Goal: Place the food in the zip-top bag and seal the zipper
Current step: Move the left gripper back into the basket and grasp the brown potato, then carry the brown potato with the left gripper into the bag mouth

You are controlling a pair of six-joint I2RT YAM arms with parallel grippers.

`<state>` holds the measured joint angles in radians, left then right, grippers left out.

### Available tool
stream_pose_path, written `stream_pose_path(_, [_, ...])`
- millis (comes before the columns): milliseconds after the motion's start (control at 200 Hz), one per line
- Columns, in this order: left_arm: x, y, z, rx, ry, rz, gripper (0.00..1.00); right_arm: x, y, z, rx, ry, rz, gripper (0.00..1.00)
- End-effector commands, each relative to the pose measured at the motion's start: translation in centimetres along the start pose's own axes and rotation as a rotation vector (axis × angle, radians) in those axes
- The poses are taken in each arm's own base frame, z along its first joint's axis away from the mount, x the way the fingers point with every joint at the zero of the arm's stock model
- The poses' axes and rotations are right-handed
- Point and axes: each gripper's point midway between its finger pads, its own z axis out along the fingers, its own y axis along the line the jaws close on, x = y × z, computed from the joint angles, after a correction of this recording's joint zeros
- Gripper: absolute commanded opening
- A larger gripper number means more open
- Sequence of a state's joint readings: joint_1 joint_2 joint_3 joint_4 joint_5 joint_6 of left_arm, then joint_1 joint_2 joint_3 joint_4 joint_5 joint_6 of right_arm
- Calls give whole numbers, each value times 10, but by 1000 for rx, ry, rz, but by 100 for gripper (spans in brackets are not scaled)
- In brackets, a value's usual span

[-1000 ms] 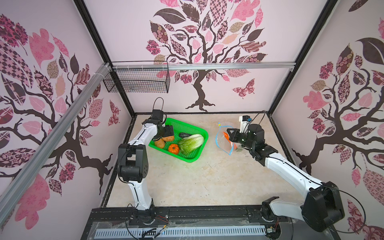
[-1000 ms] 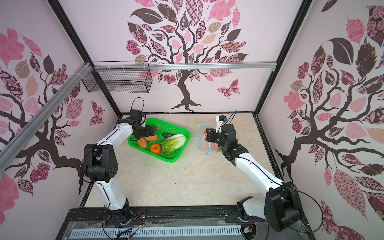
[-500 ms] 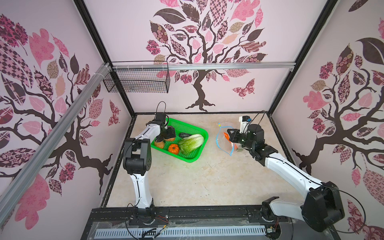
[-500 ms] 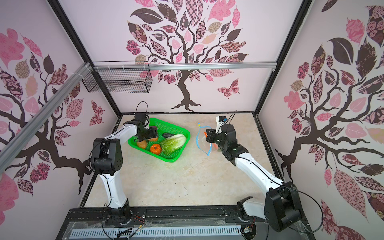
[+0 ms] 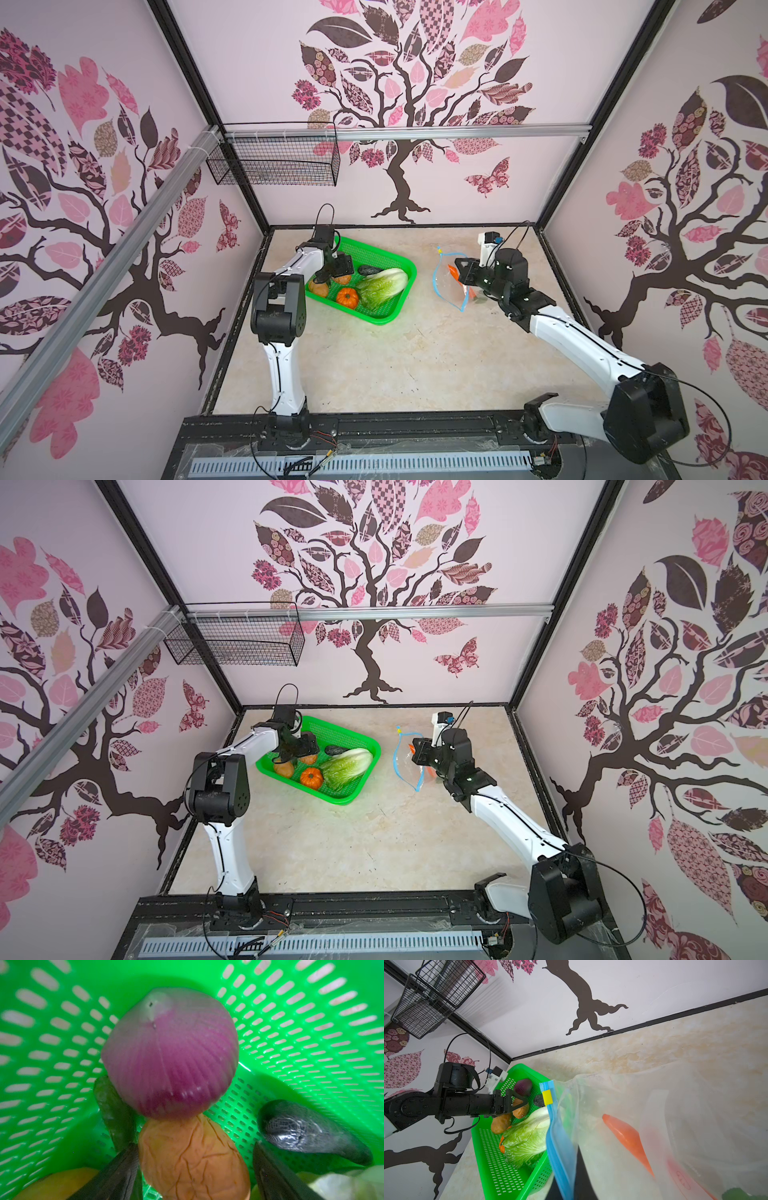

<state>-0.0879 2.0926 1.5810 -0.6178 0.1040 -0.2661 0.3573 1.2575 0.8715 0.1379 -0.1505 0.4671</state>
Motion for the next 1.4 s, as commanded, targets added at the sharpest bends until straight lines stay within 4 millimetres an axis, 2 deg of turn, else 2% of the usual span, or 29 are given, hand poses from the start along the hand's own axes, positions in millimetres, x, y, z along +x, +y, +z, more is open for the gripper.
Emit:
stream_pose_path(0, [11, 8, 13, -69, 55, 15, 89, -22, 11, -12, -17, -60, -21, 0])
stream_pose_path(190, [20, 10, 15, -140, 86, 67, 87, -22, 12, -14, -21, -64, -21, 0])
stream_pose_path(250, [19, 8, 14, -137, 83, 68, 82, -23, 13, -14, -22, -66, -21, 0])
stream_pose_path(390, [14, 6, 7, -137, 58, 65, 61, -25, 13, -17, -20, -75, -23, 0])
stream_pose_path(500, [8, 6, -4, -139, 28, 63, 59, -26, 14, -18, -21, -80, -25, 0])
stream_pose_path(645, [0, 0, -28, -120, -18, 57, 59, -27, 14, -19, -21, -83, -25, 0])
stream_pose_path(940, [-13, -22, -98, -34, -162, 43, 60, -26, 13, -19, -23, -86, -25, 0])
stream_pose_path(1120, [-12, -55, -138, 74, -254, 53, 60, -24, 12, -17, -21, -81, -24, 0])
stream_pose_path(1300, [0, -113, -175, 311, -360, 52, 60, -21, 12, -15, -34, -79, -16, 0])
stream_pose_path(1395, [16, -146, -189, 434, -410, 59, 60, -19, 13, -14, -42, -73, -9, 0])
